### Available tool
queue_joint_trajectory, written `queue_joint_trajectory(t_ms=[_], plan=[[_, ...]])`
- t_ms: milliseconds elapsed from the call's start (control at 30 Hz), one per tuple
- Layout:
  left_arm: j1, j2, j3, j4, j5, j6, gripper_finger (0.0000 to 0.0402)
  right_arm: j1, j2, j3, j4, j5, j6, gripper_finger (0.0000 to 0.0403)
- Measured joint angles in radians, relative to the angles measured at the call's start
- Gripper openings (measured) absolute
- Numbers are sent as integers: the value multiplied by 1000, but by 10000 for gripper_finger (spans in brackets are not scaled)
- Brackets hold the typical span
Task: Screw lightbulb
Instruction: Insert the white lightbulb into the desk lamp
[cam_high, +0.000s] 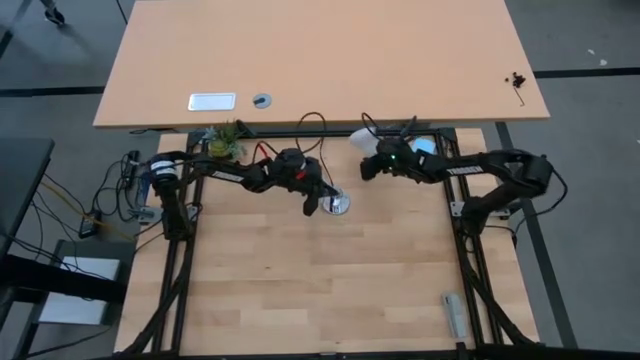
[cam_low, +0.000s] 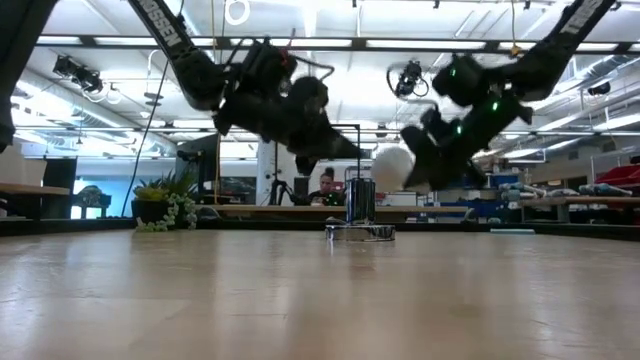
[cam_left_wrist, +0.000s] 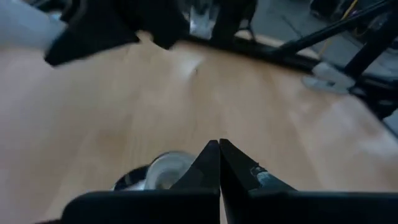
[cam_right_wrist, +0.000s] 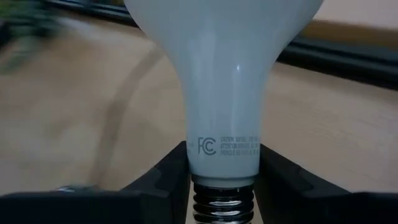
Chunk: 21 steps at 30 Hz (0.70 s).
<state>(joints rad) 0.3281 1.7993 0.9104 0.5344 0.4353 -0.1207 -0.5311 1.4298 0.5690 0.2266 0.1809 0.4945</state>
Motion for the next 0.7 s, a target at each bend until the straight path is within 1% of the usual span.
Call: queue_joint_trajectory(t_ms=[133, 267, 400, 500, 600, 700], plan=[[-15, -74, 0, 14, 26, -9, 1, 97, -110, 0, 21, -3, -37, 146], [-33, -157, 0, 39, 28, -21, 1, 205, -236, 0, 64, -3, -88, 146], [-49, -218, 0, 166, 31, -91, 1, 324, -333, 0, 190, 7, -160, 146], [-55, -239, 0, 304, 58, -164, 1, 406, -366, 0, 315, 8, -231, 146], [-63, -239, 0, 423, 58, -229, 8, 471, -376, 0, 408, 8, -295, 146], [-70, -240, 3, 488, 52, -226, 29, 506, -364, 0, 452, 9, -336, 146]])
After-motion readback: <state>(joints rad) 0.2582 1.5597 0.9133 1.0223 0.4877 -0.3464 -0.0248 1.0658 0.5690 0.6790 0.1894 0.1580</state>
